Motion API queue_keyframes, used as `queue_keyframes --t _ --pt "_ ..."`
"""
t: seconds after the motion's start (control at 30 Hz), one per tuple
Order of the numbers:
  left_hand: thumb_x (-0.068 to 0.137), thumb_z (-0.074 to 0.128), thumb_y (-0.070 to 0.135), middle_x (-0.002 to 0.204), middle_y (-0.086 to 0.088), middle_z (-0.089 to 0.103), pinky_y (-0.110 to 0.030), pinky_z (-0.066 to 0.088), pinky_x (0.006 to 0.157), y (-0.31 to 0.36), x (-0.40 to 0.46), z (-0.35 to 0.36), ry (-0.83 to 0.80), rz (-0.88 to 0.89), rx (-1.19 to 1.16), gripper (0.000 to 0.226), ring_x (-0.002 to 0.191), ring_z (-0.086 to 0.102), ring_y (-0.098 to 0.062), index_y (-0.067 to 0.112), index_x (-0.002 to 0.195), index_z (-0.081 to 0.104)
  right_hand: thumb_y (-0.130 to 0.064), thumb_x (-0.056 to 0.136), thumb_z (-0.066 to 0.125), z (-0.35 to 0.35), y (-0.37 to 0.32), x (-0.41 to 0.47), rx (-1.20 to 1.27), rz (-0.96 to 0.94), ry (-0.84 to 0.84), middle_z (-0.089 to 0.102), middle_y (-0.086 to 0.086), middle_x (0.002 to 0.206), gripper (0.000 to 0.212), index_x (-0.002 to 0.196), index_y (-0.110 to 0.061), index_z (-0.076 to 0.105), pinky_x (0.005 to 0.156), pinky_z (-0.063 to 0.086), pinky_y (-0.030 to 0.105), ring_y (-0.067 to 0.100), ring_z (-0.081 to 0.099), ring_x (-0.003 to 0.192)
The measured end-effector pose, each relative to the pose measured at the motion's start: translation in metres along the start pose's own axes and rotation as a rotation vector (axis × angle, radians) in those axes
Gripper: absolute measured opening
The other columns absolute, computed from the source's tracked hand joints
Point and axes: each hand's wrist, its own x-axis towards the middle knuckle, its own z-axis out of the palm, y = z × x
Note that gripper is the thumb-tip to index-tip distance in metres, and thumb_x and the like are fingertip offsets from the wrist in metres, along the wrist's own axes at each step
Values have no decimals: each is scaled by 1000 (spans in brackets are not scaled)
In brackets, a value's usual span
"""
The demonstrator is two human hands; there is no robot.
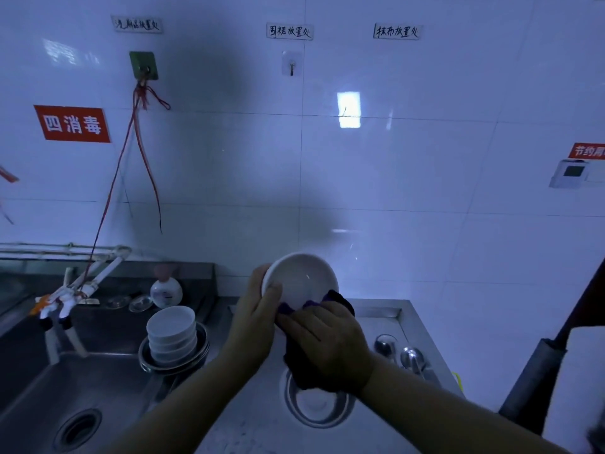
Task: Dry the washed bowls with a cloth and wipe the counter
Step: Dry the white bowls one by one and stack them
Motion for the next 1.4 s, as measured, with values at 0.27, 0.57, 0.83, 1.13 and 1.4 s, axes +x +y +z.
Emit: queue_keyframes --t 0.27,0.57,0.83,1.13,1.4 --pt "73 53 29 103 -18 65 -43 47 77 8 36 -33 -593 -333 215 36 97 59 -38 18 104 66 -15 92 62 -14 52 -12 -25 -518 -225 69 3 91 10 97 -13 70 83 49 34 20 64 81" --pt "96 47 23 110 12 57 -10 49 72 -6 -7 17 60 -46 -109 26 95 57 3 28 122 47 -24 87 69 2 -6 11 -99 172 68 72 3 84 16 97 -12 72 66 52 34 18 65 72" --pt "77 41 24 99 0 62 -32 49 73 3 12 -8 -138 -63 97 32 89 58 -14 33 103 57 -19 87 68 -1 21 -9 -52 -169 -17 73 3 90 13 94 -12 75 67 50 32 18 65 73" --pt "73 57 25 97 -2 66 -21 52 67 8 27 -20 -309 -290 -10 30 82 63 -8 28 102 64 -17 90 64 -9 39 -6 -80 -268 -105 71 2 83 10 88 -14 74 68 50 32 19 63 70" --pt "87 46 25 107 5 57 -15 51 68 -15 -5 15 19 -122 -68 36 91 58 -2 23 122 47 -24 89 68 5 2 -1 -59 110 51 74 3 88 16 99 -12 72 67 53 34 15 66 74"
